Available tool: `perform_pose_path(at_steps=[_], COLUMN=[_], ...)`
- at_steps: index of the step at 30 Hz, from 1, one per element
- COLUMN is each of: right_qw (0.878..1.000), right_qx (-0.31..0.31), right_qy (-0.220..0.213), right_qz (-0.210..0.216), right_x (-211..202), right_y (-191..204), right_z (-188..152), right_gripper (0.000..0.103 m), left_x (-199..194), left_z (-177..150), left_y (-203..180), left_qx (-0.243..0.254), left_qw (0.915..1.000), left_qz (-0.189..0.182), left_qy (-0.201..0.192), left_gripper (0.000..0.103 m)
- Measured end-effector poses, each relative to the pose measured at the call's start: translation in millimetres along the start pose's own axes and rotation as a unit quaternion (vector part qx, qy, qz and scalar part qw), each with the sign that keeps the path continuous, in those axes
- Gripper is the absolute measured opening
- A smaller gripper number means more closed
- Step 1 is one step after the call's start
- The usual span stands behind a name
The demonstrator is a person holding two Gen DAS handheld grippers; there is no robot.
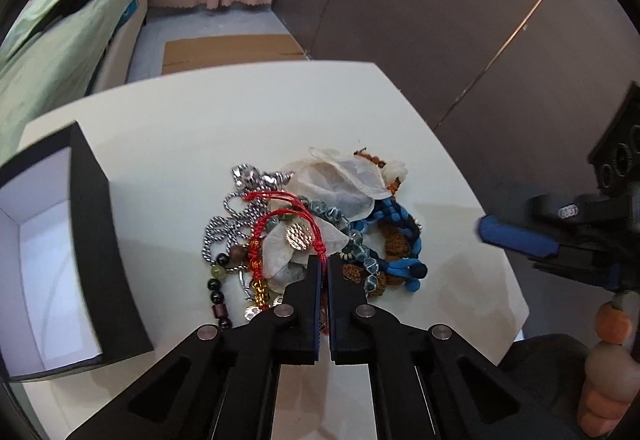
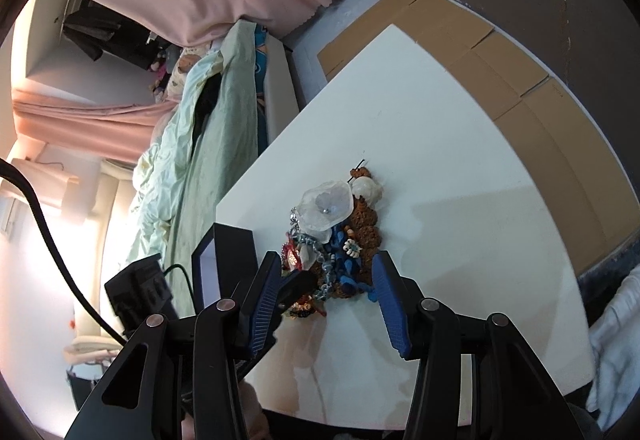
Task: Organize jewelry
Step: 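Grasp the red string bracelet with the left gripper while the right grasps blue beads, then lower the red bracelet into the black box with left while right carries blue beads there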
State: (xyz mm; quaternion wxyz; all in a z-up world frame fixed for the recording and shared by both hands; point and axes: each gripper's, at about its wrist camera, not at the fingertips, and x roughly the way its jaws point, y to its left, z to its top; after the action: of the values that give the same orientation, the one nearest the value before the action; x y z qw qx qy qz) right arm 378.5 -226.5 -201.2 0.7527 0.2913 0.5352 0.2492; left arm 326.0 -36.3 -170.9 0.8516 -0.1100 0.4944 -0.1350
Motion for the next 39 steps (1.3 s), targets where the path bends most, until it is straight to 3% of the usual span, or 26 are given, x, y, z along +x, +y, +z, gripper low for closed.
perform_pose_path(at_steps=[6, 11, 20, 21, 23, 32, 39], right_qw=[1.000, 0.998, 0.990, 0.990, 0.990, 0.996, 0.996], right_qx=[-0.004, 0.002, -0.012, -0.013, -0.018, -0.042, -0.067], right_qy=[0.018, 0.009, 0.035, 0.034, 0.026, -0.010, -0.035], right_qz=[-0.015, -0.060, -0.133, -0.139, -0.136, -0.077, -0.054], right_x=[17.1, 23.1, 44.1, 43.8, 39.7, 14.4, 1.7], right_y=[8.5, 9.3, 12.5, 12.8, 15.3, 50.6, 85.5], right_z=[-0.5, 1.1, 1.5, 1.3, -0.6, -19.8, -39.0], right_gripper=[0.031, 0.032, 0.032, 0.026, 0.010, 0.010, 0.010], left_x=[-24.2, -48.7, -102.0, -106.7, -117.3, -153.4, -160.3], left_z=[4.7, 10.0, 12.5, 12.2, 11.8, 11.7, 14.0], left_y=[5.3, 9.9, 19.3, 20.7, 25.5, 50.2, 72.2], left_qx=[-0.007, -0.009, 0.002, 0.003, 0.003, 0.010, 0.001], left_qw=[0.9997, 0.9989, 0.9958, 0.9954, 0.9945, 0.9909, 0.9911], left_qz=[-0.008, -0.013, -0.010, -0.008, -0.004, 0.030, 0.054], left_qy=[-0.020, -0.044, -0.091, -0.095, -0.105, -0.131, -0.121], left_gripper=[0.002, 0.002, 0.002, 0.002, 0.002, 0.002, 0.002])
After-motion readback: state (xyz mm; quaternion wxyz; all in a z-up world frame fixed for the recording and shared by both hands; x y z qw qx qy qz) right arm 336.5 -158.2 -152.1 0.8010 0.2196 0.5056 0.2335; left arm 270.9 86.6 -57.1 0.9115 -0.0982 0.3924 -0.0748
